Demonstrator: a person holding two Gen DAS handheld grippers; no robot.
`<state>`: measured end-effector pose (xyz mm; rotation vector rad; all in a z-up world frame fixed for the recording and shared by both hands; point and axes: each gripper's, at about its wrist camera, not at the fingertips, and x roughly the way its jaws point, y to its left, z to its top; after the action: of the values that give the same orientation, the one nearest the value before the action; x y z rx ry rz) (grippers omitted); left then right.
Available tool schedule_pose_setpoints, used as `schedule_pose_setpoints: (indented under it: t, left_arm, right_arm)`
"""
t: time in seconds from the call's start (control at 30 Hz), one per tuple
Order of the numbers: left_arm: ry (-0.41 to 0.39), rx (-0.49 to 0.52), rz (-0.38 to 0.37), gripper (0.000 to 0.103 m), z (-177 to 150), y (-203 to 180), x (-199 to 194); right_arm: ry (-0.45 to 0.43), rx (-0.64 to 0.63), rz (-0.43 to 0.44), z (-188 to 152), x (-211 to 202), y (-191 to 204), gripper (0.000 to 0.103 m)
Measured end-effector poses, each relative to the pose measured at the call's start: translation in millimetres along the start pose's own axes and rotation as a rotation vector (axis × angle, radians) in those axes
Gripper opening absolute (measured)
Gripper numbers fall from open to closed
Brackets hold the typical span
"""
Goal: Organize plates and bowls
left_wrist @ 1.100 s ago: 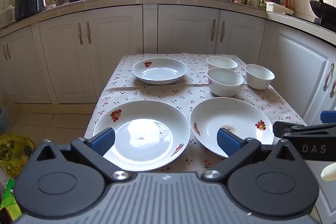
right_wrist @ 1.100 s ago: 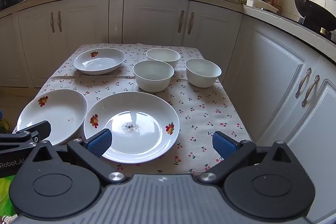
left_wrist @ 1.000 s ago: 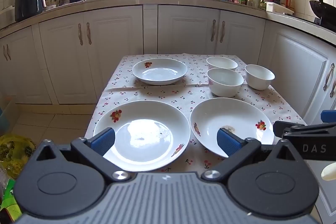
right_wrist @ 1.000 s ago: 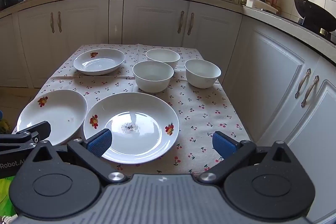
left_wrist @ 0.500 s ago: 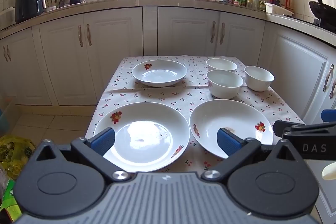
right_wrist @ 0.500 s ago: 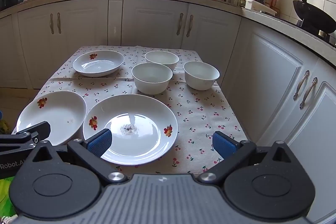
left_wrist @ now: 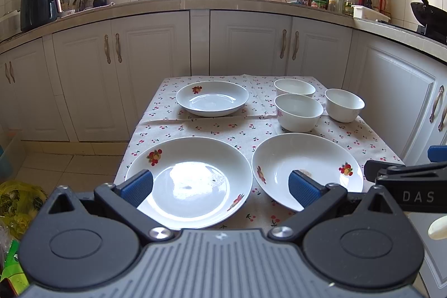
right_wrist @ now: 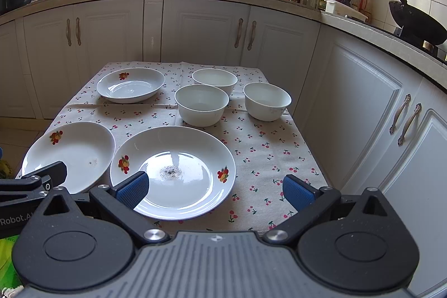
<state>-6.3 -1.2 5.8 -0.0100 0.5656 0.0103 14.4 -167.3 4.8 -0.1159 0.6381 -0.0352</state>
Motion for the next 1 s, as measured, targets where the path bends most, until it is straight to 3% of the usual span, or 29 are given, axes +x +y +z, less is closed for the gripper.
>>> schedule_pose_setpoints:
  t: [1.0]
  left_arm:
    - [-0.007, 0.000, 0.001, 0.102, 1.5, -1.1, -2.3]
  right_arm:
    - [-0.004, -0.001, -0.002, 0.3, -1.2, 0.2, 0.103]
